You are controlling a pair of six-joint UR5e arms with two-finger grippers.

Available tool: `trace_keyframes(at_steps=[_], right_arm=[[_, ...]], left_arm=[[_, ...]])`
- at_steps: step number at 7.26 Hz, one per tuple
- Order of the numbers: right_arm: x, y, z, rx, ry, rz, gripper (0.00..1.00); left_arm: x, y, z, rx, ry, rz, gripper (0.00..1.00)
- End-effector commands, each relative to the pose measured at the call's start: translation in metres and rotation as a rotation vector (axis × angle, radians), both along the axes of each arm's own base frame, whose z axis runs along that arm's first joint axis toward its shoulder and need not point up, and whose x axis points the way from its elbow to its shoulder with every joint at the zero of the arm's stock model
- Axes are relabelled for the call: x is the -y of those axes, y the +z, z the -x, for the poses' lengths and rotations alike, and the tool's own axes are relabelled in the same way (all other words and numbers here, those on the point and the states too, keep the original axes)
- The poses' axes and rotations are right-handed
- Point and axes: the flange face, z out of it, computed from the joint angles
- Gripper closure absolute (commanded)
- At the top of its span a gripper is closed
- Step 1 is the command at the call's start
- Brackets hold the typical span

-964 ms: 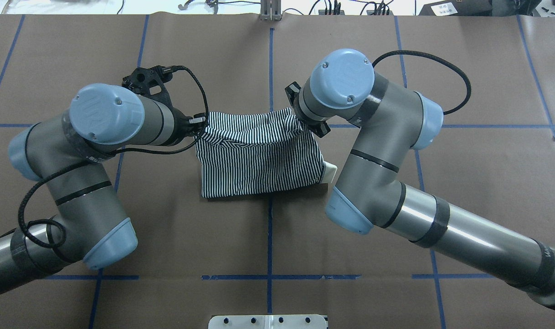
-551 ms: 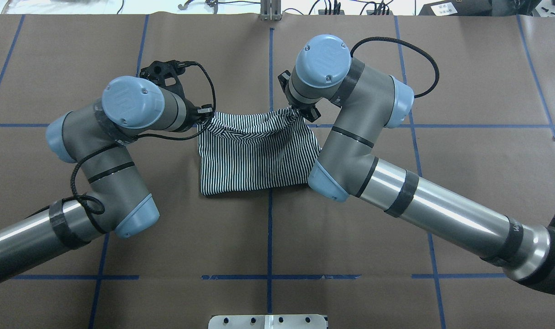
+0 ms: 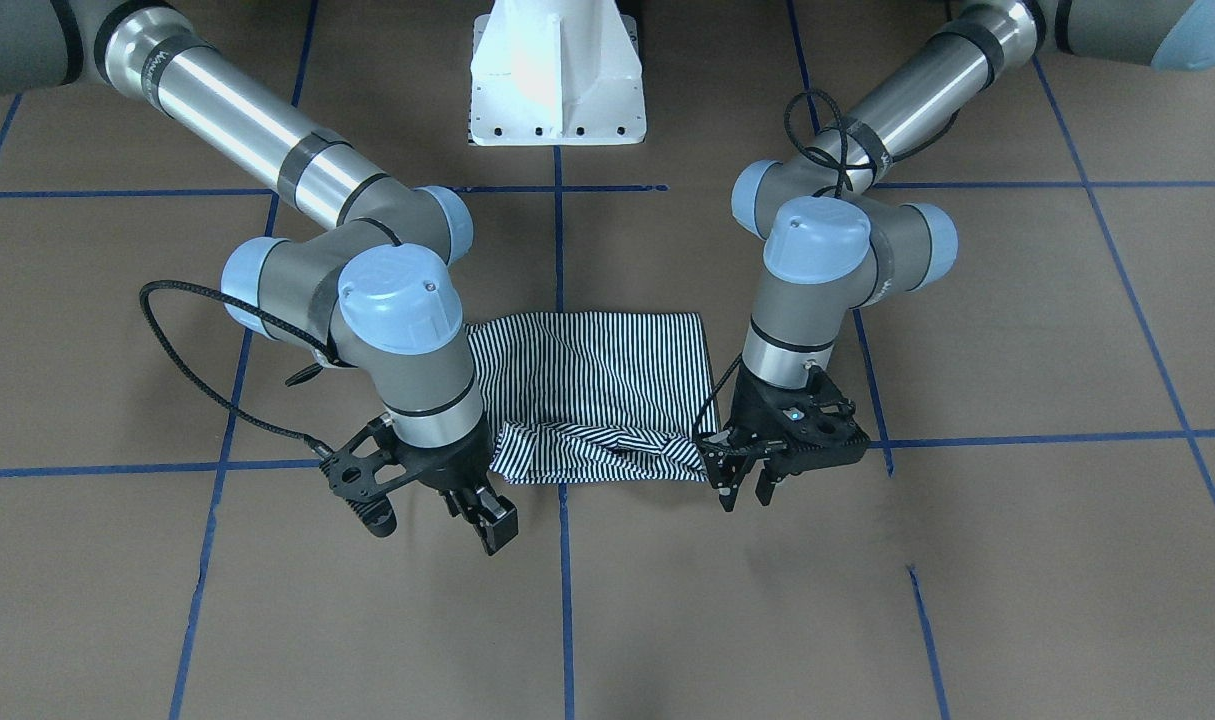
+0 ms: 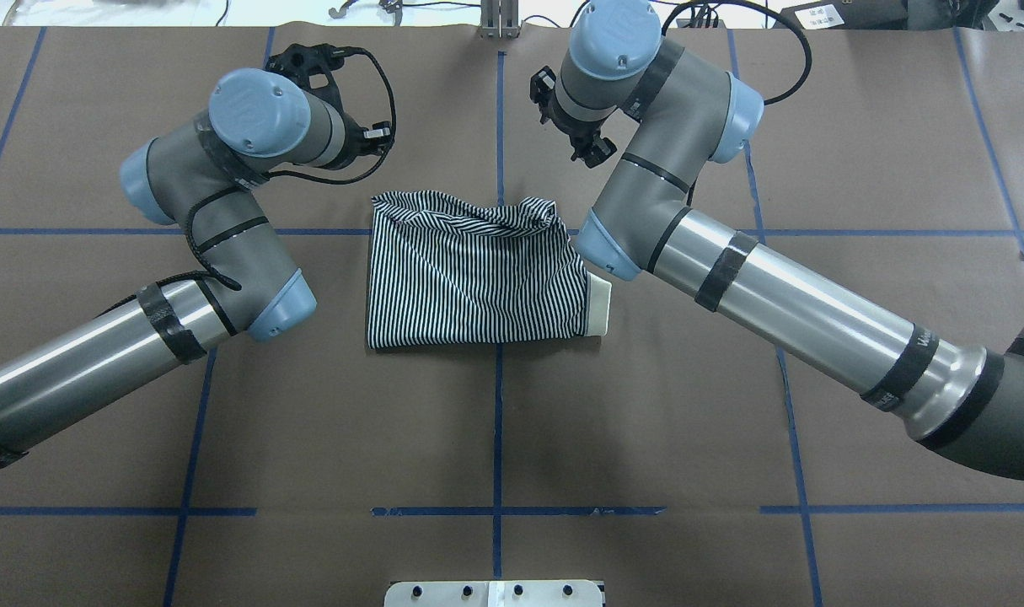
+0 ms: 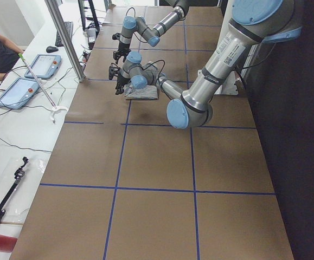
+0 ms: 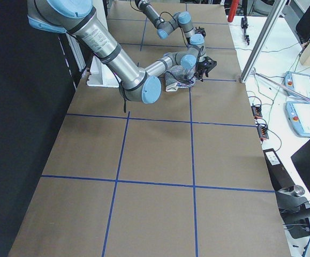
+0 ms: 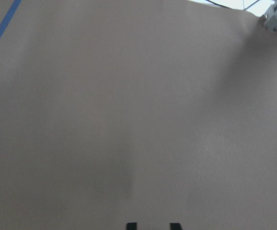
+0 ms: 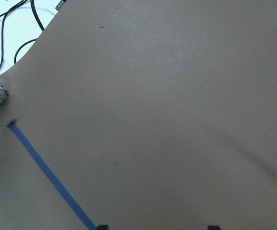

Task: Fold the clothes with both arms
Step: 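Release the shirt and raise both grippers above it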

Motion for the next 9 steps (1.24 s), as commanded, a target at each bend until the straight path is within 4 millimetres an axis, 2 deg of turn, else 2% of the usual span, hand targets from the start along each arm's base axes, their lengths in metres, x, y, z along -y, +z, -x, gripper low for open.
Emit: trace_keyframes(at_steps=[1, 2, 3, 4, 5, 6, 8, 9], right_arm=[[-0.001, -0.017, -0.019, 0.047, -0.013, -0.022, 0.00], [-0.025, -0.009, -0.028, 0.069, -0.031, -0.038, 0.00], [-0.062, -0.006, -0.040, 0.102, -0.058, -0.070, 0.00], [-0.085, 0.001, -0.058, 0.129, -0.080, -0.079, 0.00], [-0.098, 0.016, -0.069, 0.136, -0.098, -0.068, 0.00], [-0.098, 0.020, -0.072, 0.131, -0.097, -0.068, 0.00], [-0.097, 0.023, -0.074, 0.128, -0.093, -0.067, 0.00], [-0.099, 0.024, -0.076, 0.129, -0.093, -0.068, 0.00]], left_arm=[[-0.015, -0.032, 0.016, -0.072, 0.035, -0.020, 0.67], [-0.028, -0.033, 0.009, -0.089, 0.091, 0.009, 1.00], [-0.044, -0.028, -0.003, -0.090, 0.133, 0.012, 1.00], [-0.091, -0.036, -0.061, -0.084, 0.239, -0.004, 1.00], [-0.100, -0.031, -0.079, -0.031, 0.304, -0.045, 1.00], [-0.096, -0.031, -0.094, 0.000, 0.337, -0.068, 1.00], [-0.087, -0.032, -0.105, 0.040, 0.367, -0.103, 1.00], [-0.073, -0.025, -0.099, 0.057, 0.358, -0.114, 1.00]])
